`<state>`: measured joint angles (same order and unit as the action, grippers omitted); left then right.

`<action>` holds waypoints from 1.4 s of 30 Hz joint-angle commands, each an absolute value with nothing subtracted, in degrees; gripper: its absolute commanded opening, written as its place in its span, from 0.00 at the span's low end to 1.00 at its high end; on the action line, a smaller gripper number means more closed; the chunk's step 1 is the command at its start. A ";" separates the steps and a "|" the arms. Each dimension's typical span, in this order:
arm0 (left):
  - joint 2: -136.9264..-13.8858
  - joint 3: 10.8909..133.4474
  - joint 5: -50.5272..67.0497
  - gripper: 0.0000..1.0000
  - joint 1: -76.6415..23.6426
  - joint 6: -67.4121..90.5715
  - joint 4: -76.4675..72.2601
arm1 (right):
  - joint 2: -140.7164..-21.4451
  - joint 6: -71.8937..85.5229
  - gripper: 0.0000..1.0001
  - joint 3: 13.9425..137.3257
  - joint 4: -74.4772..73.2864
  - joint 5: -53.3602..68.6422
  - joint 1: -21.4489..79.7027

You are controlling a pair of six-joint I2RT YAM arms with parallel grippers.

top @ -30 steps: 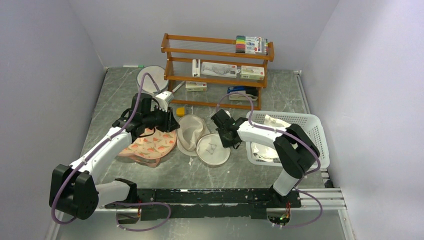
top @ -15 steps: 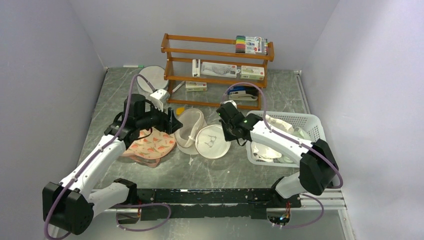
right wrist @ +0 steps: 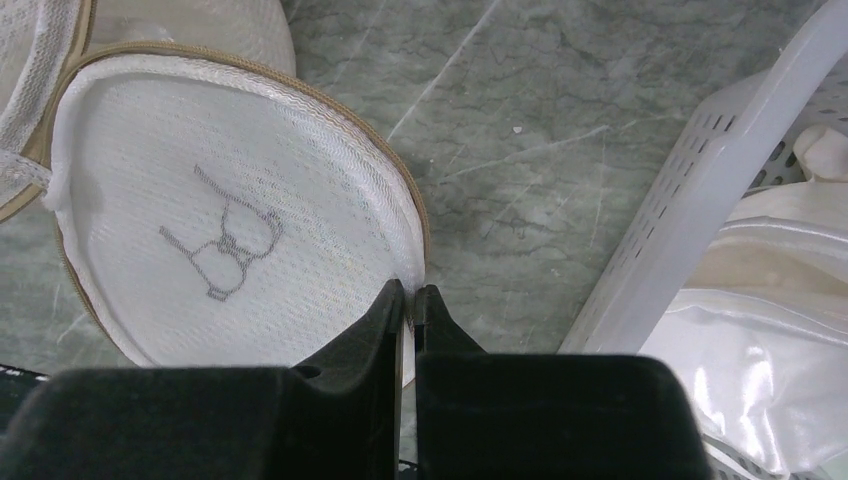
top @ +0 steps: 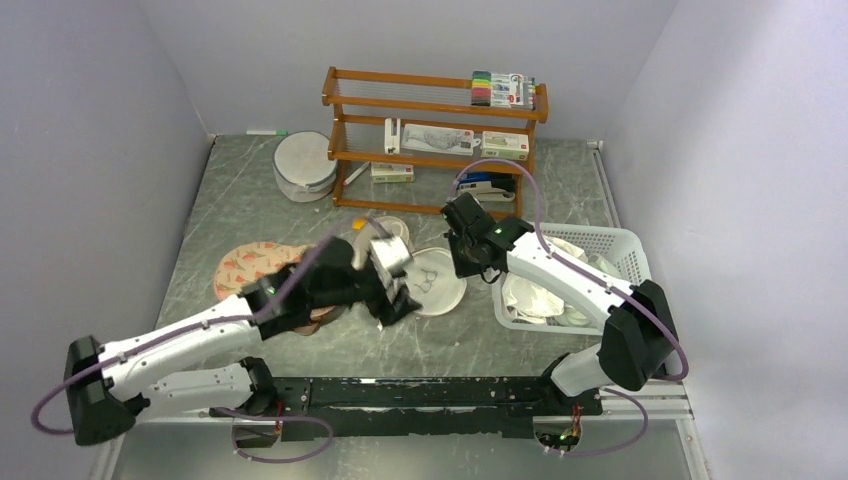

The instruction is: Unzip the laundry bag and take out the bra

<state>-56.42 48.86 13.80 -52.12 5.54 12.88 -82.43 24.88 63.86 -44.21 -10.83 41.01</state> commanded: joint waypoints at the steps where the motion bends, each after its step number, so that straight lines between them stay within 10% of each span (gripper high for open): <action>1: -59.57 44.34 -9.10 0.84 -69.26 -3.25 5.26 | -81.81 23.96 0.00 64.10 -43.92 -7.02 40.01; 9: -76.36 42.08 -41.40 0.88 -85.30 -23.92 -7.22 | -80.39 23.38 0.00 62.97 -43.16 -3.47 38.32; 17: -88.10 44.01 -45.84 0.87 -85.46 -31.91 -15.36 | -78.80 22.90 0.00 61.95 -42.57 -1.35 37.46; 28: -84.46 47.73 -43.47 0.32 -83.91 -16.47 -7.12 | -76.14 20.40 0.01 63.95 -43.33 -0.07 37.44; 35: -73.70 43.73 -33.55 0.08 -79.90 -4.04 -7.37 | -70.54 20.62 0.50 68.52 -41.79 -6.36 37.44; 42: -60.45 36.54 -14.03 0.07 -68.66 12.34 -14.53 | -58.10 21.46 0.91 68.67 -33.48 -17.47 37.35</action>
